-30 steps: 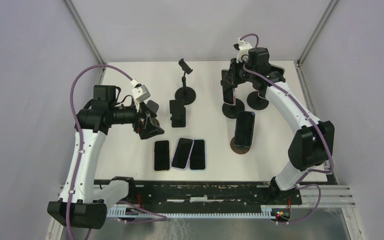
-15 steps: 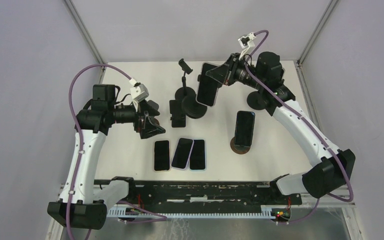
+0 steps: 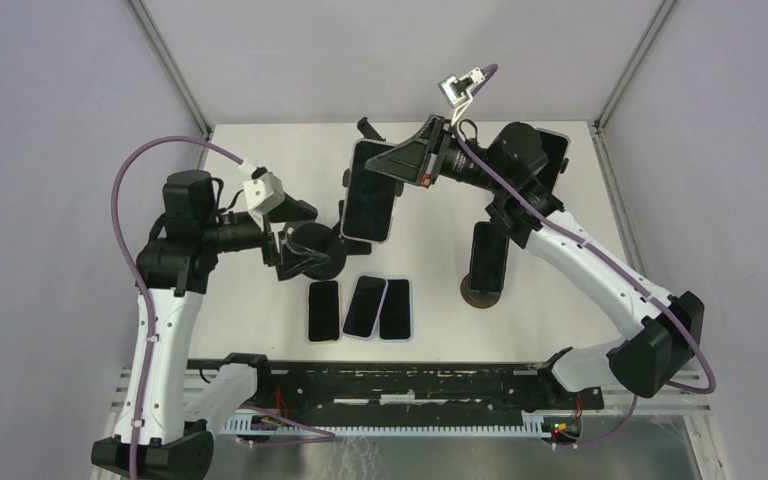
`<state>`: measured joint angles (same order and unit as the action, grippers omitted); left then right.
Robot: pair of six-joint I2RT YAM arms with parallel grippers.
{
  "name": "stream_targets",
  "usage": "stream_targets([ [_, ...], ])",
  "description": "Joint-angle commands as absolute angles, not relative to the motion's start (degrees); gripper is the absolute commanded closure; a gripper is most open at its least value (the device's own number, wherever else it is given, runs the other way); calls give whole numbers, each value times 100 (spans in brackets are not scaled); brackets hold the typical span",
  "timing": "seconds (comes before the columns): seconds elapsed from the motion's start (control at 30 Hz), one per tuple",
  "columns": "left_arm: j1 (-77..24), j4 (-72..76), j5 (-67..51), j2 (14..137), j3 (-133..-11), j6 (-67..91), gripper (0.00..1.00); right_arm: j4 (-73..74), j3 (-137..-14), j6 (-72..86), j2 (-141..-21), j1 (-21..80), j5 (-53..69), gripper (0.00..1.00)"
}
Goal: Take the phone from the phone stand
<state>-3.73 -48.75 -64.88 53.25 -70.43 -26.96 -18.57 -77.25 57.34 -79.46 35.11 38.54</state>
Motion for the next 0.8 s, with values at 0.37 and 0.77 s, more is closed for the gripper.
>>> stream_targets([
  [0.37,-369,-4972,-7091,5232,-7024,-3134,2,-4591,-7809,7208,-8315,4635,3301,100],
  [0.77,-369,-6590,-7272,5375,-7314,-4951,66,-4729,-7697,6738,-8302,4788,3256,100],
])
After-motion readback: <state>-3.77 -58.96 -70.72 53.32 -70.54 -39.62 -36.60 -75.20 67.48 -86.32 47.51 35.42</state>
